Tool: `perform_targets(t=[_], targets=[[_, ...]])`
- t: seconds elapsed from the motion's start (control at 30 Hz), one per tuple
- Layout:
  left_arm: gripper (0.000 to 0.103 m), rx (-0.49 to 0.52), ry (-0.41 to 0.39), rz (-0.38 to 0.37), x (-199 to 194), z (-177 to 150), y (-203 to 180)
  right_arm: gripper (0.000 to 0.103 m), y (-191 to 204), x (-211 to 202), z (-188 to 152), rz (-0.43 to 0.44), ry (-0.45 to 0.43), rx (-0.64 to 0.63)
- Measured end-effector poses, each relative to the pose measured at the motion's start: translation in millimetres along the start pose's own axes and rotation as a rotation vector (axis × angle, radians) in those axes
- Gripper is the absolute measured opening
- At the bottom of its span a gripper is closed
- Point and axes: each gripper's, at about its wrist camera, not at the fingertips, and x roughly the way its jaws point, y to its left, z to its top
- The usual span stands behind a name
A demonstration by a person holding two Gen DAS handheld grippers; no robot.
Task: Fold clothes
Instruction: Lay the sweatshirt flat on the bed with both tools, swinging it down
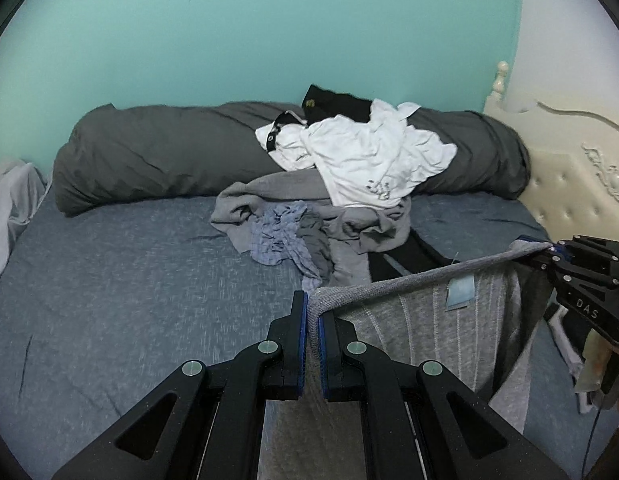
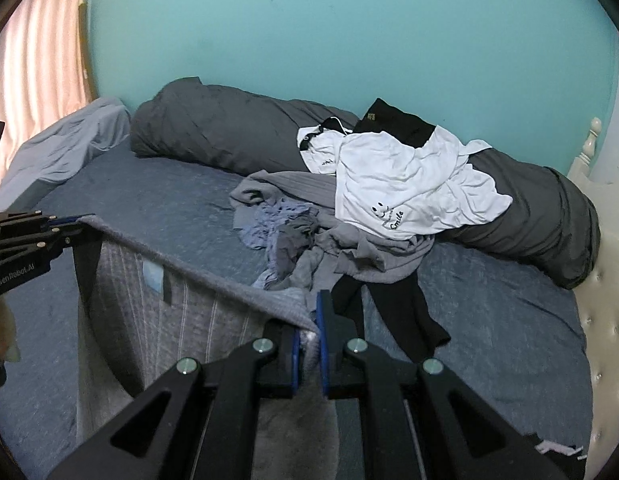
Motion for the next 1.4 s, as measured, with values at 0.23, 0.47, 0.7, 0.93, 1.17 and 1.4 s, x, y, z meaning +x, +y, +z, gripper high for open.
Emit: perform_targets(t=[0.23, 0.47, 0.7, 0.93, 1.17, 1.4], targets=[[0.005, -0.018, 0.087, 0.016, 88, -14, 13, 0.007, -11, 92, -22, 0.000, 0.086, 0.027], [0.007, -0.017, 0.201, 0.011, 168, -61, 18, 0.007, -10, 174, -76, 0.043, 0.194, 0.061], [0.012, -0.055, 0.275, 0.013, 219, -106, 32, 0.019, -4, 228, -111, 0.066, 0.296, 0.075], [0.048, -0.173, 0.219, -0.039, 217, -103, 60, 0.051, -31, 226, -109, 0.098, 0.218, 0.220], [0.052, -0.145, 0.153, -0.077, 186, -95, 59, 0.062, -26, 206, -104, 0.148, 0.160, 0.197], [0.052, -0.187, 0.121, -0.140, 139, -115, 70, 0.065, -20, 208, -115, 0.108, 0.337, 0.158]])
